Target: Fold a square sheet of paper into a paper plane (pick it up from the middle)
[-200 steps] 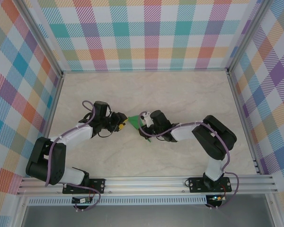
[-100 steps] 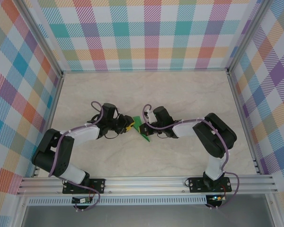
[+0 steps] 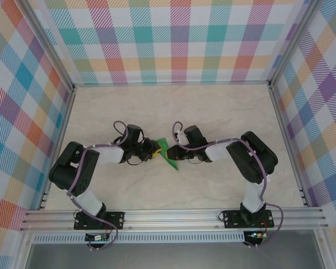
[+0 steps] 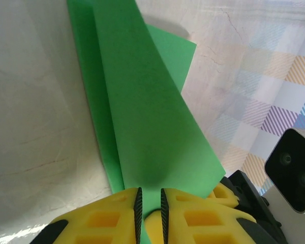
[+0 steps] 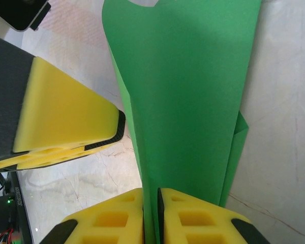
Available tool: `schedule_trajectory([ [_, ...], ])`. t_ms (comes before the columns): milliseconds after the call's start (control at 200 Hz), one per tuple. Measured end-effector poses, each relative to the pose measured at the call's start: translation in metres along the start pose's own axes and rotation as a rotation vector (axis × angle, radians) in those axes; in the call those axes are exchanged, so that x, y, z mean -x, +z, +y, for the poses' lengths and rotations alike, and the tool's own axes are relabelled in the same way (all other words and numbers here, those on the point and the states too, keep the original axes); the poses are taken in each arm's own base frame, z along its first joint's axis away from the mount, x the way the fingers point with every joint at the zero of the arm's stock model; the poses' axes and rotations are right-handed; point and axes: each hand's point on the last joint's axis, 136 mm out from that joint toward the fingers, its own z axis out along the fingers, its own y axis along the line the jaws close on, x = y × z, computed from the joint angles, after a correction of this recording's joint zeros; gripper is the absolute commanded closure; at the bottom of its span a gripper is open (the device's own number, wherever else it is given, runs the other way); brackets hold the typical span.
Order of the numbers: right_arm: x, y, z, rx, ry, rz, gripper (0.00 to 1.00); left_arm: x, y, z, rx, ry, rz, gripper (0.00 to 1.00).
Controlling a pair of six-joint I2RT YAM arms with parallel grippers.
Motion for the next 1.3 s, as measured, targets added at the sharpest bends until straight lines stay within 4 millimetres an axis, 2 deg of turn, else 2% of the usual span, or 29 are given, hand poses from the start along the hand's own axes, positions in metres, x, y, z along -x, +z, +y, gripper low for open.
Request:
schedule_trajectory([
  [215,-0.002,0.000,-0.003,-0.001,0.012,0.010,0.83,0.002,0.004,-0.007,-0.019,0.010,0.007,0.82],
  [350,-0.004,0.001,-0.005,0.001,0.020,0.019,0.85,0.004,0.005,-0.010,-0.027,0.017,0.005,0.83],
  [960,-0.007,0.005,-0.007,0.004,0.068,0.051,0.88,0.002,0.011,-0.005,-0.021,0.015,0.027,0.83],
  [1120,-0.006,0.005,-0.006,0.007,0.068,0.052,0.84,0.003,0.014,-0.001,-0.015,0.017,0.030,0.84],
  [1305,-0.005,0.004,-0.002,0.020,0.080,0.069,0.75,0.003,0.016,0.000,-0.010,0.022,0.032,0.84],
])
